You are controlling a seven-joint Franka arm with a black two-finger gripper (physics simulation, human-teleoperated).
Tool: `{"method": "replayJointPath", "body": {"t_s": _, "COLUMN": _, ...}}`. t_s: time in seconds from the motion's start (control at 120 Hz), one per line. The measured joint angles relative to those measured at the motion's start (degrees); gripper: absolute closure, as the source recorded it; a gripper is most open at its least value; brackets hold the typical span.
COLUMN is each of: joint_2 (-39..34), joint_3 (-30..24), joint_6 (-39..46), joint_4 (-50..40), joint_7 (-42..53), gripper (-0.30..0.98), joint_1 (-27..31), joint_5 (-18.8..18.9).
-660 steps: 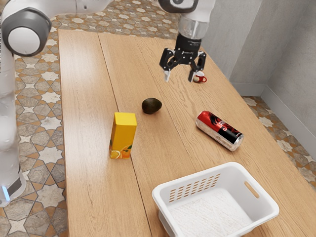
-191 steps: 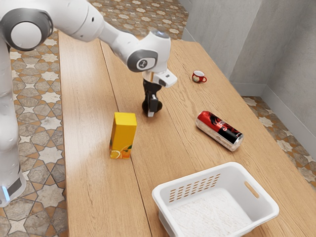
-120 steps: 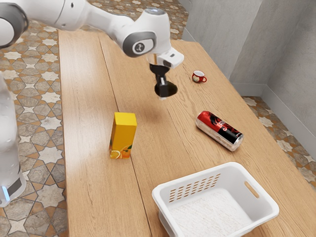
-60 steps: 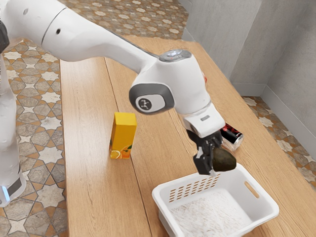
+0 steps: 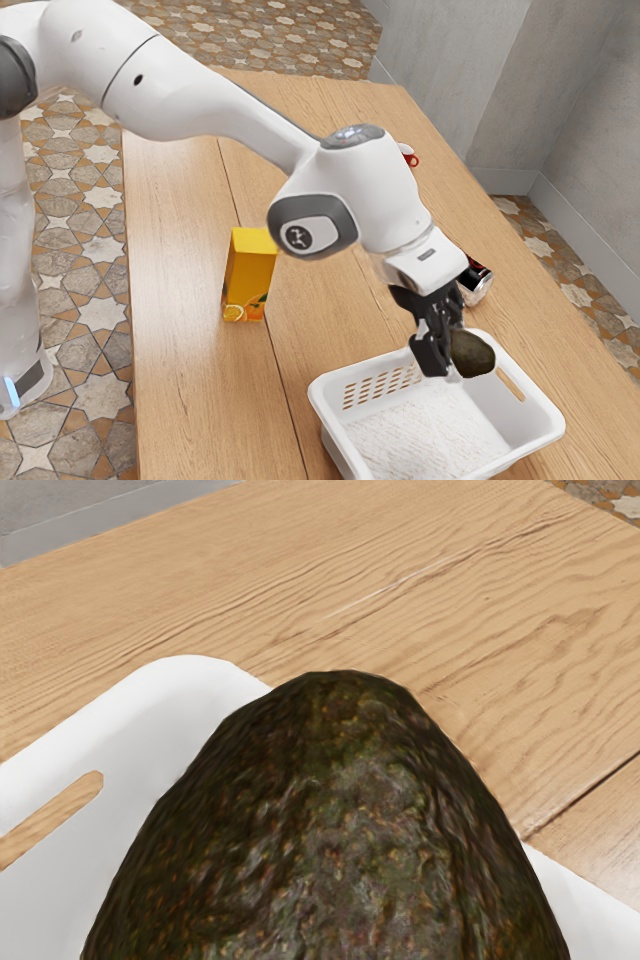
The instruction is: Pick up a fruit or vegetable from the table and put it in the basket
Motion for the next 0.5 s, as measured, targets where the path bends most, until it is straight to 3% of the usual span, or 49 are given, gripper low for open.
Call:
{"method": "replayJointPath", "body": {"t_s": 0.3, "joint_2": 0.01, "joint_3": 1.32, "joint_6": 0.88, "joint_4": 1.25, "joint_7": -1.24, "gripper": 0.02, "joint_1": 0.54, "joint_5": -0.63}}
{"method": "replayJointPath", "body": {"t_s": 0.433, "joint_2": -0.81, "joint_3": 20.62, "joint_6": -3.47, "joint_4": 3.26, "joint_7": -15.36, "gripper": 0.01, "joint_1": -15.61, "joint_5": -4.3}}
{"method": "replayJointPath", "body": {"t_s": 0.5, "joint_2": -0.59, "joint_3": 24.92, "joint_6": -19.18, "joint_4": 18.89, "joint_7": -28.54, "gripper": 0.01, "joint_1": -14.8, "joint_5": -1.82}}
